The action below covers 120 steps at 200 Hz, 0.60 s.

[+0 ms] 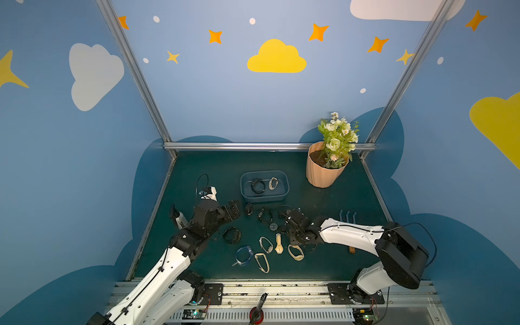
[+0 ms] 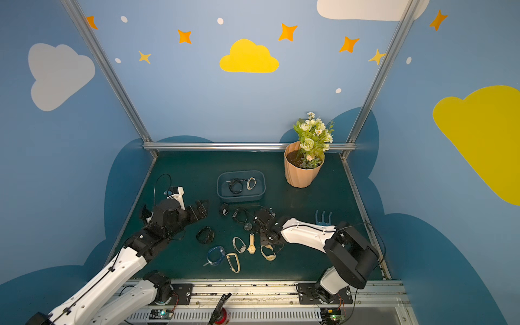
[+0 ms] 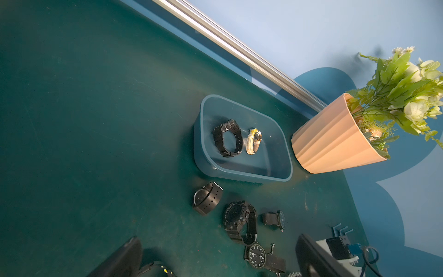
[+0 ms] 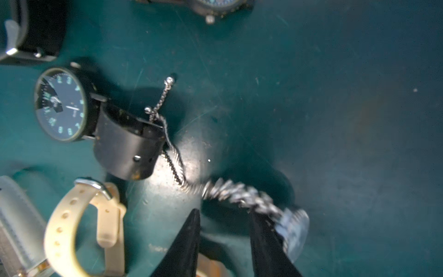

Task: Put the watch into the storage box
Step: Pick up the watch at the center of the board.

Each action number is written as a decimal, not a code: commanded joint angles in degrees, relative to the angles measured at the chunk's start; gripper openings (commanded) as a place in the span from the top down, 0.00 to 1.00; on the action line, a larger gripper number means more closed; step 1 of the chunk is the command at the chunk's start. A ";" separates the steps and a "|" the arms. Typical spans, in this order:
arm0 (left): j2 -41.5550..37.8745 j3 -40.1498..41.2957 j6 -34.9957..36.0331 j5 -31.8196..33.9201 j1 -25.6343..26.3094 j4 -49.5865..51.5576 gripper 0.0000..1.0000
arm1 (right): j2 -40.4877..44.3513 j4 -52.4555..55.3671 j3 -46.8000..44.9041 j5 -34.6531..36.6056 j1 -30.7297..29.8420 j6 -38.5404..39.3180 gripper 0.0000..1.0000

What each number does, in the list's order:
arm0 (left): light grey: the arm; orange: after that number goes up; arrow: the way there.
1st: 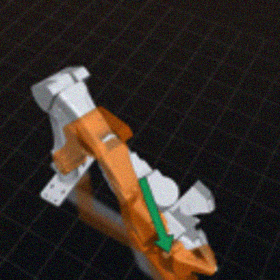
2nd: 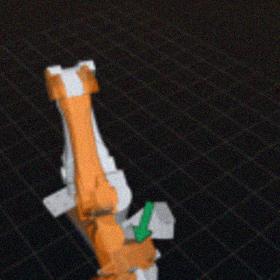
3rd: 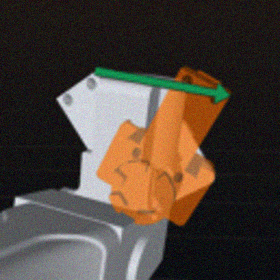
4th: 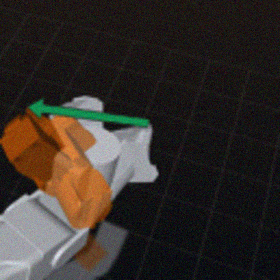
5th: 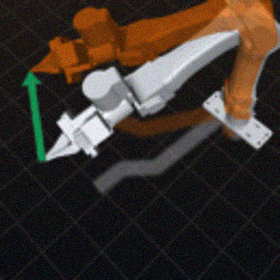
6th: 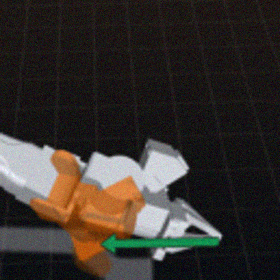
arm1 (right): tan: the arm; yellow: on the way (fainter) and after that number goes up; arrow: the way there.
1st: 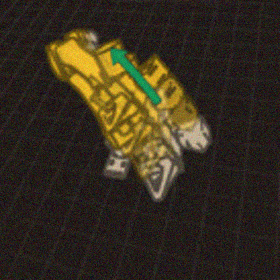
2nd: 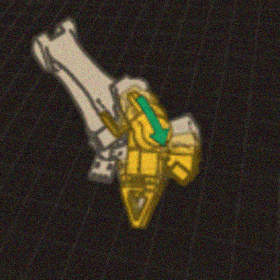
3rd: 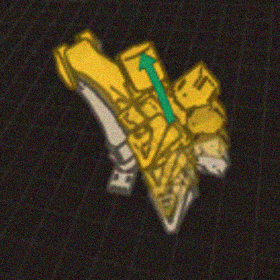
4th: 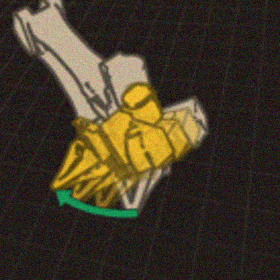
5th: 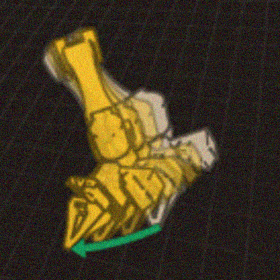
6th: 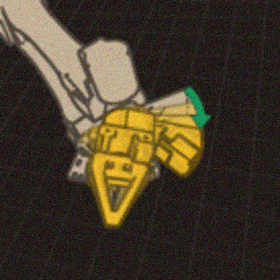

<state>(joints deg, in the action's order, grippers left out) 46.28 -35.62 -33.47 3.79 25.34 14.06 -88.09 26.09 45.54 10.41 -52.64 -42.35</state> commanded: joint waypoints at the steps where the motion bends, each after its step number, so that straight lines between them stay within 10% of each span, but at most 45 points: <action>1: -0.62 0.70 -0.06 0.51 -0.23 0.90 0.00 | -1.49 -1.21 0.43 -0.40 0.26 -0.63 0.61; 120: -1.11 0.68 0.16 0.61 -0.54 1.40 0.00 | -1.28 2.84 2.95 3.66 1.91 1.04 0.55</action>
<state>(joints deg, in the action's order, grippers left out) 45.50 -35.62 -33.47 3.84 25.12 14.57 -90.17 26.06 46.92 11.99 -51.46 -42.28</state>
